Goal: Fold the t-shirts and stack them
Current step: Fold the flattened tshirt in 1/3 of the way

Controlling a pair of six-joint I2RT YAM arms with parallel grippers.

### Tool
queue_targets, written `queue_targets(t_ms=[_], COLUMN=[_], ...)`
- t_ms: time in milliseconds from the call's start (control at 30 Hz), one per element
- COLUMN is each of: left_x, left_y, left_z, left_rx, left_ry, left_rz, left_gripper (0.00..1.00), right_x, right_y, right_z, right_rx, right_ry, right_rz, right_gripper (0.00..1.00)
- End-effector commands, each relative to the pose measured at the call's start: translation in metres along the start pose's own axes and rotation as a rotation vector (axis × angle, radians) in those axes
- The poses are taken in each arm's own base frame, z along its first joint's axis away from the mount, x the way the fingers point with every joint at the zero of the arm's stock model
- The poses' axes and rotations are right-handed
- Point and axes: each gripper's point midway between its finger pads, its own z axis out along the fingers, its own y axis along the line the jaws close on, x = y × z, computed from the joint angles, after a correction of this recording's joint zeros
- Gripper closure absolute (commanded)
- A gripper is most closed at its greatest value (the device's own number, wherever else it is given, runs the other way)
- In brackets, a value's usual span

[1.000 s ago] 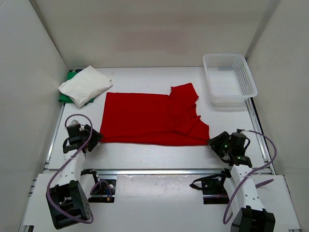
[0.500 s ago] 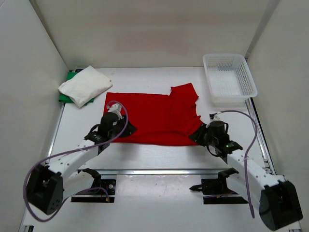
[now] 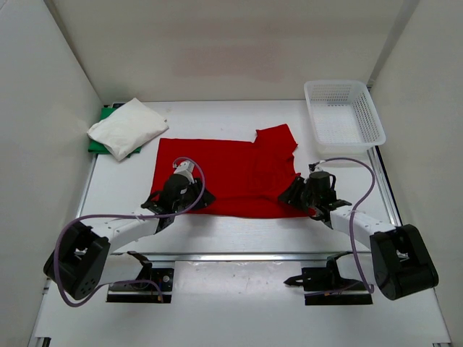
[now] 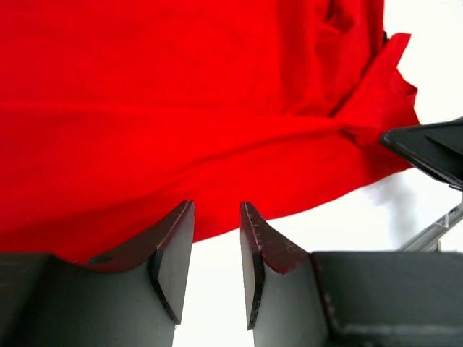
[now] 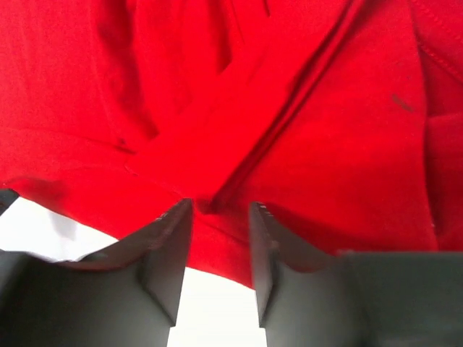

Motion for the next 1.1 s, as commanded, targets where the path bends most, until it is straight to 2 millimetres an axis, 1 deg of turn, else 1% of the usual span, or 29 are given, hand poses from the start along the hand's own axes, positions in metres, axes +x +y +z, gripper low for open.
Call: queue_targets(t_ms=[0,33,100,133,167,233,267,300,333,367,400,433,467,567,600,633,667,700,733,767,800,833,867,900,967,1000,1067], left_x=[0.002,-0.001,0.001,0.005,0.004,0.005,0.003,0.003,0.003,0.003,0.003,0.002,0.002,0.004,0.004,0.006,0.003,0.002,0.000,0.000,-0.001,-0.003,-0.003,-0.006,-0.006,-0.007,-0.005], left_y=[0.011,0.015,0.026,0.026,0.032,0.032,0.032,0.029,0.027,0.026,0.024,0.024,0.025,0.024,0.024,0.023,0.022,0.021,0.021,0.019,0.018,0.016,0.017,0.015,0.017,0.014,0.010], left_z=[0.001,0.001,0.000,-0.001,-0.001,-0.001,-0.001,0.000,0.001,0.001,0.002,0.003,0.004,0.004,0.004,0.005,0.005,0.004,0.005,0.005,0.004,0.004,0.003,0.002,0.001,0.000,0.000], left_rx=[-0.008,-0.020,-0.043,-0.032,-0.047,-0.044,-0.045,-0.041,-0.036,-0.031,-0.028,-0.030,-0.034,-0.030,-0.029,-0.029,-0.030,-0.027,-0.031,-0.028,-0.023,-0.022,-0.029,-0.028,-0.033,-0.025,-0.020], left_ry=[-0.013,-0.022,-0.022,-0.013,-0.015,-0.014,-0.024,-0.022,-0.019,-0.016,-0.014,-0.016,-0.013,-0.006,-0.005,0.000,-0.007,-0.009,-0.010,-0.006,-0.007,-0.012,-0.012,-0.019,-0.021,-0.024,-0.015], left_rz=[-0.002,-0.002,-0.011,-0.013,-0.025,-0.025,-0.025,-0.020,-0.021,-0.009,-0.013,-0.014,-0.015,-0.014,-0.011,-0.008,-0.008,0.000,-0.003,-0.004,-0.003,-0.001,-0.003,0.000,0.002,0.000,0.018], left_gripper=[0.58,0.58,0.58,0.59,0.58,0.58,0.58,0.58,0.59,0.59,0.59,0.59,0.59,0.59,0.60,0.60,0.60,0.60,0.61,0.61,0.60,0.61,0.61,0.60,0.60,0.60,0.60], right_x=[-0.022,-0.022,-0.016,-0.015,-0.015,-0.010,-0.012,-0.008,-0.010,-0.010,-0.008,-0.012,-0.012,-0.023,-0.029,-0.030,-0.037,-0.051,-0.048,-0.055,-0.067,-0.061,-0.067,-0.070,-0.073,-0.075,-0.078], right_y=[0.022,0.023,0.019,0.020,0.020,0.019,0.021,0.022,0.024,0.023,0.023,0.027,0.027,0.036,0.044,0.044,0.052,0.065,0.063,0.070,0.079,0.074,0.081,0.081,0.090,0.095,0.096], right_z=[0.005,0.006,0.010,0.011,0.012,0.015,0.017,0.018,0.020,0.021,0.022,0.022,0.023,0.025,0.026,0.028,0.032,0.033,0.039,0.047,0.049,0.057,0.061,0.066,0.064,0.060,0.050], right_rx=[-0.078,-0.079,-0.060,-0.068,-0.072,-0.079,-0.087,-0.094,-0.096,-0.096,-0.096,-0.107,-0.105,-0.123,-0.133,-0.121,-0.130,-0.150,-0.136,-0.136,-0.146,-0.125,-0.135,-0.124,-0.145,-0.154,-0.163], right_ry=[-0.054,-0.052,-0.029,-0.025,-0.025,-0.003,-0.003,0.016,0.014,0.018,0.022,0.019,0.020,0.009,-0.003,0.004,-0.005,-0.029,-0.006,-0.002,-0.007,0.031,0.029,0.029,0.020,0.008,-0.007], right_rz=[-0.018,-0.025,-0.015,-0.007,-0.003,0.012,0.012,0.016,0.014,0.016,0.015,0.019,0.024,0.013,0.000,-0.006,-0.023,-0.035,-0.040,-0.052,-0.060,-0.052,-0.069,-0.071,-0.088,-0.097,-0.110], right_gripper=[0.67,0.69,0.68,0.67,0.66,0.66,0.70,0.78,0.81,0.86,0.89,0.89,0.91,0.96,0.99,1.00,1.00,0.99,1.00,0.99,0.95,0.88,0.85,0.80,0.79,0.77,0.76])
